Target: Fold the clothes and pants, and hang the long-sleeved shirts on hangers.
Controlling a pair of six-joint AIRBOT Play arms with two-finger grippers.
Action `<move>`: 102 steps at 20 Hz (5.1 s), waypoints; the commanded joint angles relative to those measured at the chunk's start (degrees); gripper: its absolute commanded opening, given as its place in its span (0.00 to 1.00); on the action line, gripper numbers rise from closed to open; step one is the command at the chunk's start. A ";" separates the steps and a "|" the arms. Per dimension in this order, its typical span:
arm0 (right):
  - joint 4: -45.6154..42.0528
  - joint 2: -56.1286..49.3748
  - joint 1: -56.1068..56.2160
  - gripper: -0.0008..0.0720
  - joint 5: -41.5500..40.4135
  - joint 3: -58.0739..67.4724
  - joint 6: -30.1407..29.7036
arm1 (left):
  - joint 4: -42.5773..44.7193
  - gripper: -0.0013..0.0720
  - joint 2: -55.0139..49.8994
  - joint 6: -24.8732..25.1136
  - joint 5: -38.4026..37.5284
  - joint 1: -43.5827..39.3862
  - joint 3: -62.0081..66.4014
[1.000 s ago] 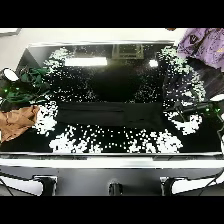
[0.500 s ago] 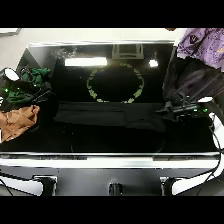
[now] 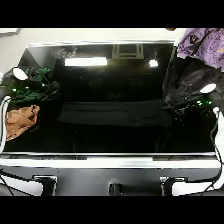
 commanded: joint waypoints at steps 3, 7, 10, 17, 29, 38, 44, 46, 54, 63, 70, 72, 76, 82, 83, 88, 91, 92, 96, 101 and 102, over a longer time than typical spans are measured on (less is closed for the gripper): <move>-10.93 6.51 0.13 0.05 7.48 9.49 8.76 | -16.44 0.04 -6.12 1.31 6.58 -13.88 0.09; -14.56 10.01 0.13 0.05 9.22 14.75 10.49 | -31.17 0.04 -11.26 1.29 19.78 -28.22 0.42; -15.93 11.82 0.13 0.05 11.56 18.05 11.17 | -39.34 0.04 -16.06 1.05 26.82 -36.94 3.43; -17.46 14.71 0.13 0.05 14.43 20.57 12.44 | -53.70 0.04 -30.42 -3.21 34.10 -49.11 19.04; -13.44 16.39 0.96 0.05 13.14 20.57 14.34 | -32.74 0.03 -27.52 -6.29 14.43 -39.69 23.93; -14.01 12.39 28.37 0.05 1.36 20.57 26.86 | 9.68 0.04 -0.37 -5.84 -14.47 -12.22 23.93; -13.84 -0.72 44.09 0.05 -6.38 20.57 32.54 | 9.77 0.04 6.21 -5.66 -18.03 1.14 23.93; -11.67 -5.38 46.01 0.05 -7.26 20.57 32.65 | 9.77 0.04 6.40 -5.55 -18.86 3.02 23.93; -6.29 -12.90 47.10 0.05 -16.68 20.57 33.51 | 9.79 0.04 6.32 -4.61 -18.84 3.72 22.53; -4.92 -12.87 46.82 0.90 -25.57 20.59 33.62 | 9.77 0.04 6.32 -4.63 -18.86 3.72 22.14; -4.48 -3.32 32.39 0.95 -13.16 24.92 25.92 | 9.77 0.04 6.32 -4.61 -18.84 3.72 22.14; -5.25 -0.83 23.69 0.95 -4.31 24.92 20.04 | 9.77 0.04 6.32 -4.63 -18.84 3.72 22.14; -3.28 -0.22 7.45 0.92 5.22 18.84 10.36 | 9.77 0.04 6.34 -4.63 -18.84 3.72 22.16; 12.57 -1.36 1.09 0.92 -4.11 -5.38 -1.86 | 9.77 0.04 6.34 -4.61 -18.86 3.72 22.16; 14.38 -2.16 1.90 0.92 -6.16 -7.41 -3.06 | 9.77 0.04 6.34 -4.61 -18.84 3.72 22.16; 17.90 -8.17 8.48 0.84 -12.55 -9.25 -5.03 | 9.77 0.04 6.34 -4.66 -18.84 3.72 22.16; 19.65 -9.66 12.26 0.67 -15.17 -9.25 -5.22 | 9.77 0.04 6.34 -4.63 -18.84 3.72 22.16; 19.63 -9.68 13.20 0.60 -15.52 -9.25 -5.18 | 9.77 0.04 6.32 -4.63 -18.84 3.72 22.16; 20.22 -9.51 15.32 0.05 -15.52 -9.22 -3.89 | 9.73 0.04 6.32 -4.87 -18.82 3.72 22.16; 20.09 -8.66 13.68 0.05 -13.33 3.58 4.28 | 9.75 0.04 6.32 -4.85 -18.84 3.72 22.16; 19.02 -8.63 12.92 0.05 -13.55 7.67 9.51 | 9.75 0.04 6.32 -4.85 -18.82 3.72 22.14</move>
